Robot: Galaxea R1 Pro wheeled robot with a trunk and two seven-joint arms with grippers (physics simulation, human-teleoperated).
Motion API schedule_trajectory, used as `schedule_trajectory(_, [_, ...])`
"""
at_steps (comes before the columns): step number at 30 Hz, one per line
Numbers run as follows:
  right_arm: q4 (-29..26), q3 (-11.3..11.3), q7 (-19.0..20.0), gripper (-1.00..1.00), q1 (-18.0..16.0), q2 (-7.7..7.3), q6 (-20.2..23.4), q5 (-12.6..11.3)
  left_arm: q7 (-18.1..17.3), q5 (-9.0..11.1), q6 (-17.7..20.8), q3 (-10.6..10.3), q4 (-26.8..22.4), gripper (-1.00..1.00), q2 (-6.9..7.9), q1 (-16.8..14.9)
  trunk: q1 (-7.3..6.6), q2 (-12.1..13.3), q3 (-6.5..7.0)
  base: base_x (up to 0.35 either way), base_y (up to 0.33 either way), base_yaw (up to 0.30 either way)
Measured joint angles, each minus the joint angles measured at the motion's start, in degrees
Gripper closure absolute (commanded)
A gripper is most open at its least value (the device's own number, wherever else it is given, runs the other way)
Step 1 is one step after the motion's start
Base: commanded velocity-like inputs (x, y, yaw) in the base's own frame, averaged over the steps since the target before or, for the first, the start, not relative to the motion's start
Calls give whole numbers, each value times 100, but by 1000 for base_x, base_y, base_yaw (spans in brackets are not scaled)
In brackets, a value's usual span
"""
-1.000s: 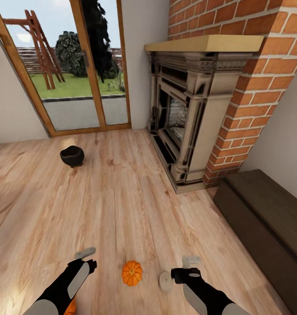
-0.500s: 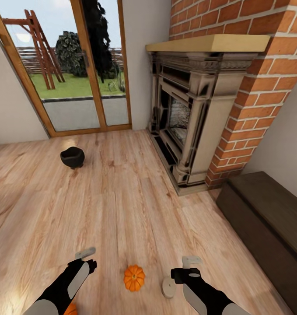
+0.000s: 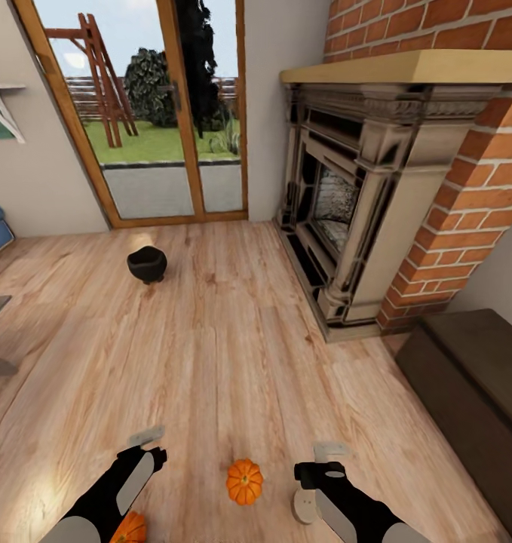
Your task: Place each of the two pumpkins and all three candles from the living room inside a cabinet in the living room (use any cabinet), then make sure every cabinet is closed, and position the cauldron so it is next to a table in the living room.
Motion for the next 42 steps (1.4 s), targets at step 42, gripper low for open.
schedule_trajectory(42, [468, -82, -78, -100, 0, -6, -25, -83, -8, -3, 87, 25, -95, -100, 14, -6, 0, 0, -79, 39, 12, 62])
